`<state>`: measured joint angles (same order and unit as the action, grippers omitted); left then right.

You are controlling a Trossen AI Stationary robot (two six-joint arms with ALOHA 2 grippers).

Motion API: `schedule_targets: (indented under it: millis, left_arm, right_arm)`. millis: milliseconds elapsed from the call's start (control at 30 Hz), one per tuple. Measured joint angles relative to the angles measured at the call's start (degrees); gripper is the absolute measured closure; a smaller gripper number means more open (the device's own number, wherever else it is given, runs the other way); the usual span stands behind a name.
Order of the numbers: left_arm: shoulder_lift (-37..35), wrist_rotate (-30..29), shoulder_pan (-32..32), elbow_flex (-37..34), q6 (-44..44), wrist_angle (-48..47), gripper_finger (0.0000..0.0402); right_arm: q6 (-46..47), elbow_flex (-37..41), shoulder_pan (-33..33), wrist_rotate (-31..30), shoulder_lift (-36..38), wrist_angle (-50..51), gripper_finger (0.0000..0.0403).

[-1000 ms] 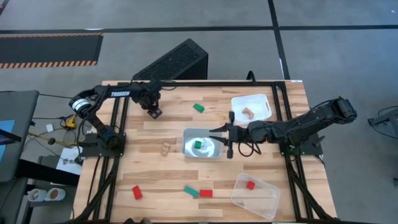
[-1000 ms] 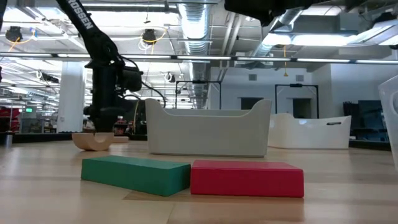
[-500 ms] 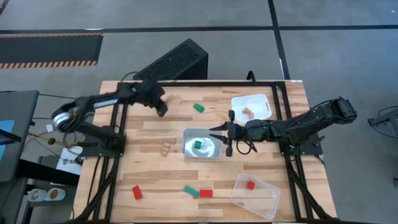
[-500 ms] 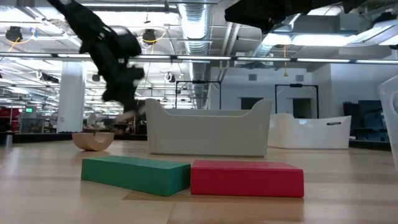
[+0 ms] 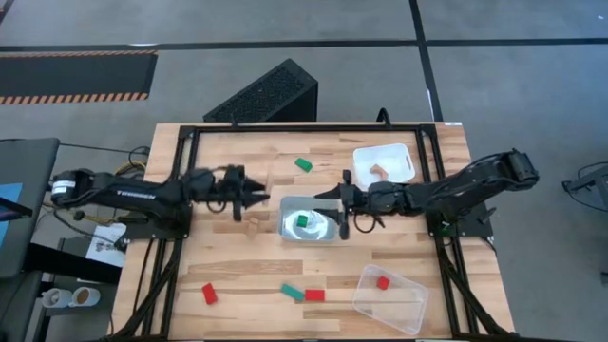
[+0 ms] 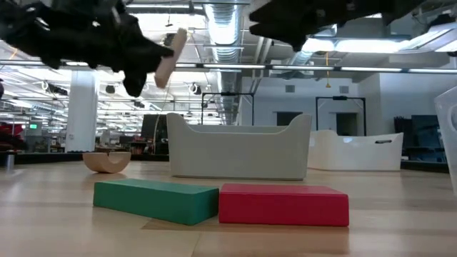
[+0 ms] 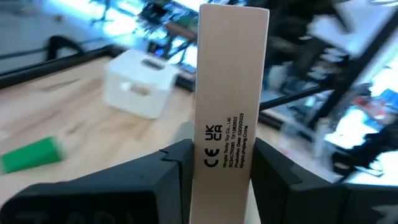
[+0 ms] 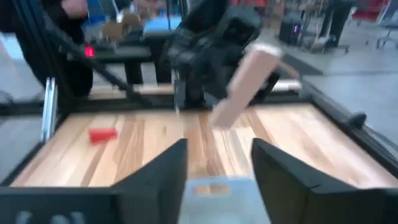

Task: Sort & place blocks by color
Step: Put the top brown block into the white bin

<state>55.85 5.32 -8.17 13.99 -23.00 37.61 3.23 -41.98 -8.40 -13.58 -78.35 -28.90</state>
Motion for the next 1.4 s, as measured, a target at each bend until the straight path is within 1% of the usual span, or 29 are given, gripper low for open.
schedule_targets:
  millis: [67,167,200,333,500,633,733,900,1000,1067,1133,1200,1300,1333,1400]
  left_arm:
    - [0.24,-2.14,3.65,-1.09,-0.03,3.35,0.0313]
    - [0.47,-5.48,7.69,-1.25,0.58,5.35,0.0313]
    - [0.44,-6.12,8.67,-1.11,1.47,5.92,0.0313]
    - [0.42,-8.31,10.99,-0.71,4.23,6.29,0.0313]
    - [0.44,-10.29,12.45,-0.71,5.19,6.04,0.0310]
    - [0.44,-10.32,14.17,-0.69,6.07,5.92,0.0310]
    - [0.42,-9.94,14.75,-0.69,6.24,5.88,0.0310]
    - [0.42,-9.74,16.11,-0.69,6.23,5.18,0.0310]
    - [0.42,-9.94,17.19,-0.67,6.18,5.06,0.0310]
    - [0.42,-10.69,18.13,-0.67,5.90,4.94,0.0310]
    - [0.40,-12.24,18.94,-0.67,5.79,4.52,0.0310]
    - [0.40,-13.73,19.71,-0.67,5.74,4.24,0.0310]
    - [0.38,-16.32,20.56,-0.62,5.55,3.44,0.0306]
    - [0.40,-17.19,20.75,-0.62,5.45,2.93,0.0300]
    - [0.38,-18.90,21.21,-0.57,4.08,2.05,0.0285]
  right_arm:
    - [0.00,-0.11,0.27,0.02,-3.46,-5.48,0.0162]
    - [1.46,-0.80,0.73,0.10,-9.09,-13.73,0.0114]
    - [2.52,-1.92,1.09,0.51,-10.77,-15.23,0.0101]
    - [4.89,-7.74,2.87,2.63,-16.15,-15.36,0.0062]
    - [5.55,-16.05,4.36,7.93,-22.68,-14.86,0.0043]
    - [5.78,-21.87,5.34,9.96,-27.16,-15.04,0.0044]
    - [6.68,-25.30,6.33,12.63,-30.01,-14.73,0.0049]
    - [10.13,-29.51,7.50,19.63,-33.71,-14.74,0.0069]
    - [10.47,-30.19,7.66,21.22,-34.60,-14.60,0.0097]
    - [10.36,-30.18,7.64,21.49,-34.52,-14.77,0.0124]
    - [9.87,-30.18,7.62,21.79,-34.40,-15.01,0.0159]
    - [8.73,-30.18,7.62,23.30,-34.06,-14.73,0.0203]
    - [8.09,-30.18,7.64,24.42,-33.92,-14.62,0.0279]
    - [8.04,-30.18,7.64,24.93,-33.93,-14.36,0.0285]
    - [7.75,-30.18,7.79,25.40,-33.94,-13.84,0.0284]
